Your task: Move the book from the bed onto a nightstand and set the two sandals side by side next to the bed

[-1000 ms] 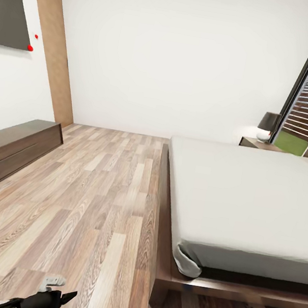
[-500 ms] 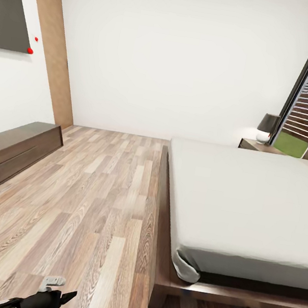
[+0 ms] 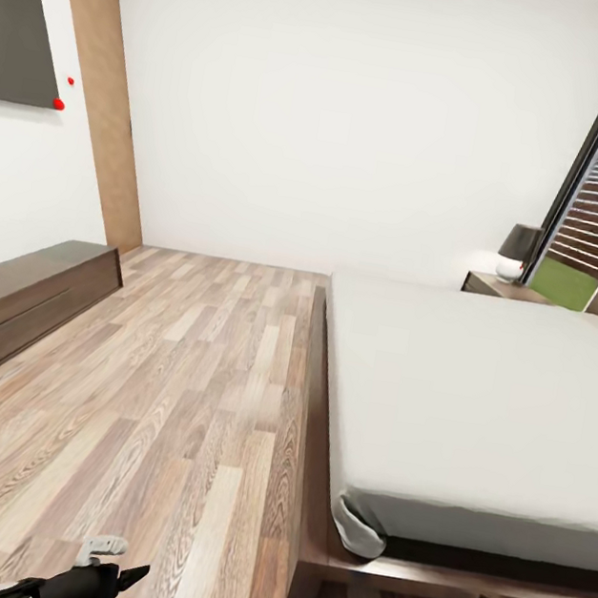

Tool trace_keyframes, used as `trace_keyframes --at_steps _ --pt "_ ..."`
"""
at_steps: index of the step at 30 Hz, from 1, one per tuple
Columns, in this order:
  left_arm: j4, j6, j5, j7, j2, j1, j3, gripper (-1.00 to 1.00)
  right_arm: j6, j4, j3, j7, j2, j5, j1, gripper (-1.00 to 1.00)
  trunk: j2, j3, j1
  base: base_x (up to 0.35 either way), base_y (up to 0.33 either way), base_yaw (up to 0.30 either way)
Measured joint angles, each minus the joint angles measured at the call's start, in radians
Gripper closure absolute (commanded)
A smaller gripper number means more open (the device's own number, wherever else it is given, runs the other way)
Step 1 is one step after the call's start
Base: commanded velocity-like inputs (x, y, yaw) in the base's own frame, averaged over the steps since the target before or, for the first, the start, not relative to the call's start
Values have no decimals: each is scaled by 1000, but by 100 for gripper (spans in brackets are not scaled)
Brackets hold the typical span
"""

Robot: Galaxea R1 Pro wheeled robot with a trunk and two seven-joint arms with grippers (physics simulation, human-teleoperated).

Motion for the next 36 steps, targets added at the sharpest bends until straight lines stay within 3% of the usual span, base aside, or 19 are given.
trace_keyframes --at_steps 36 --pt "0 0 0 0 0 0 -1 -100 0 0 0 -1 0 0 0 -100 252 113 -138 0 0 0"
